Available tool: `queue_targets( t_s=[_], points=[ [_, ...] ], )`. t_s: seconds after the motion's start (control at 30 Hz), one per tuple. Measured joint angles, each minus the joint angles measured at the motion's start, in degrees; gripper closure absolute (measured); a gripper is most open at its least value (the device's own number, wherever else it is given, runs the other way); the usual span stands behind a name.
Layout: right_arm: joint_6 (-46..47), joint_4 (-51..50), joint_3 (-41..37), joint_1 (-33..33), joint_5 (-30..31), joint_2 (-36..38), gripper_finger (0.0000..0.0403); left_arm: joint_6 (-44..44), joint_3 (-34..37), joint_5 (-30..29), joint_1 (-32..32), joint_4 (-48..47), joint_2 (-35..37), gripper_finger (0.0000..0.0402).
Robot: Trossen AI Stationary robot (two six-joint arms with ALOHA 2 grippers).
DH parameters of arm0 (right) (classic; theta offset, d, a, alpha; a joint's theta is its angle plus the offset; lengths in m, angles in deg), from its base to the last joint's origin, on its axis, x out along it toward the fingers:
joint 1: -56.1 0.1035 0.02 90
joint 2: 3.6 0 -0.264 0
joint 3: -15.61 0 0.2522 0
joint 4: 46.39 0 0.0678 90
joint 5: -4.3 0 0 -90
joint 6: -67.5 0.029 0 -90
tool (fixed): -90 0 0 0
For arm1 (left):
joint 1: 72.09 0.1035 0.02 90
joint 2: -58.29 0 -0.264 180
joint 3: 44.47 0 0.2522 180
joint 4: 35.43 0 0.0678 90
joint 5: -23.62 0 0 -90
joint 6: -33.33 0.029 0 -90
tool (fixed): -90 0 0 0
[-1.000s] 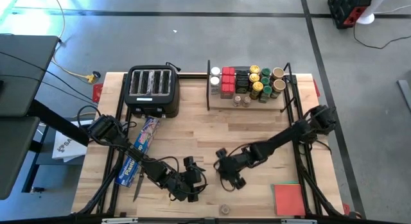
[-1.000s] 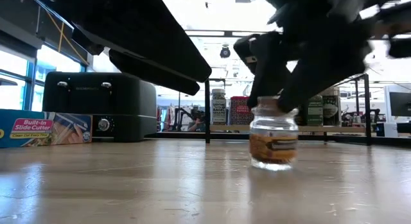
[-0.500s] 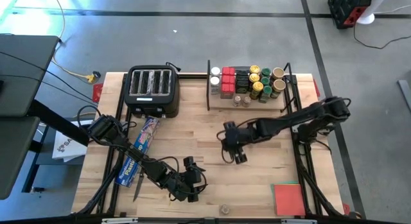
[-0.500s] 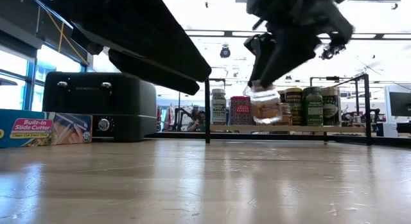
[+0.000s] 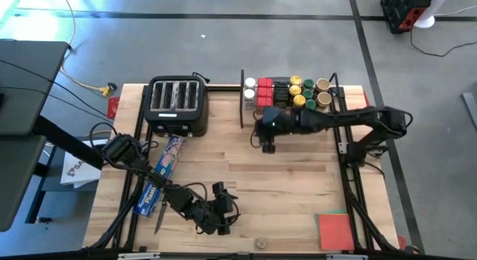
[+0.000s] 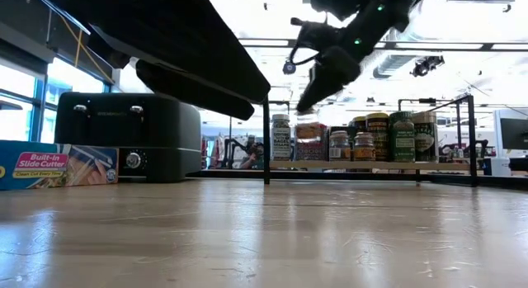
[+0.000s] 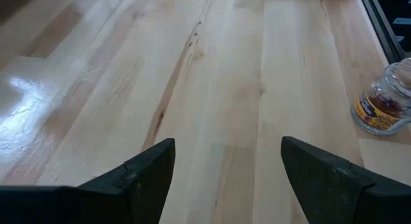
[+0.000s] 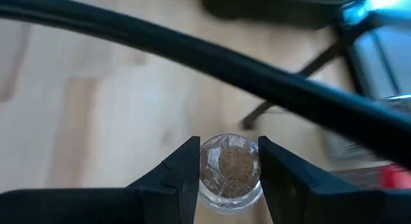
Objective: Shelf spices
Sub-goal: Put the top small brown seasoning bottle on the shelf aligned with the other small brown seasoning bottle, then put the small brown seasoning bottle on the shelf aligned with the other small brown seasoning bottle
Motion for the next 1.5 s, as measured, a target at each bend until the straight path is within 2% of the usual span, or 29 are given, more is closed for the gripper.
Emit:
queue_targets(
  t_s=[0.23, 0.5, 0.83, 1.2, 1.37, 1.5],
  points=[
    [0.2, 7.1, 0.1, -7.6, -0.9, -2.7, 0.0270, 0.0, 0.0, -0.4, 0.0, 0.0, 0.0, 0.0122],
    [0.8, 12.0, 0.1, -10.7, -2.4, -8.0, 0.0270, 0.0, 0.0, -0.4, 0.0, 0.3, 0.0, 0.0122],
    [-0.8, 16.0, 0.1, -10.7, -2.4, -9.2, 0.0264, 0.0, 0.0, -0.4, 0.0, 0.5, 0.0, 0.0122],
    [-0.8, 17.0, 0.1, -11.5, -0.1, -9.1, 0.0177, -0.1, 0.0, -0.4, 0.0, 0.5, 0.0, 0.0122],
    [-2.3, 16.8, 0.1, -9.1, 0.2, -5.7, 0.0175, -0.1, 0.0, -0.4, 0.0, 0.9, 0.0, 0.0122],
    [-3.6, 12.5, 0.1, -3.3, 4.3, 0.4, 0.0178, -0.8, 0.0, -0.5, 0.0, 1.0, 0.0, 0.0122]
  ],
)
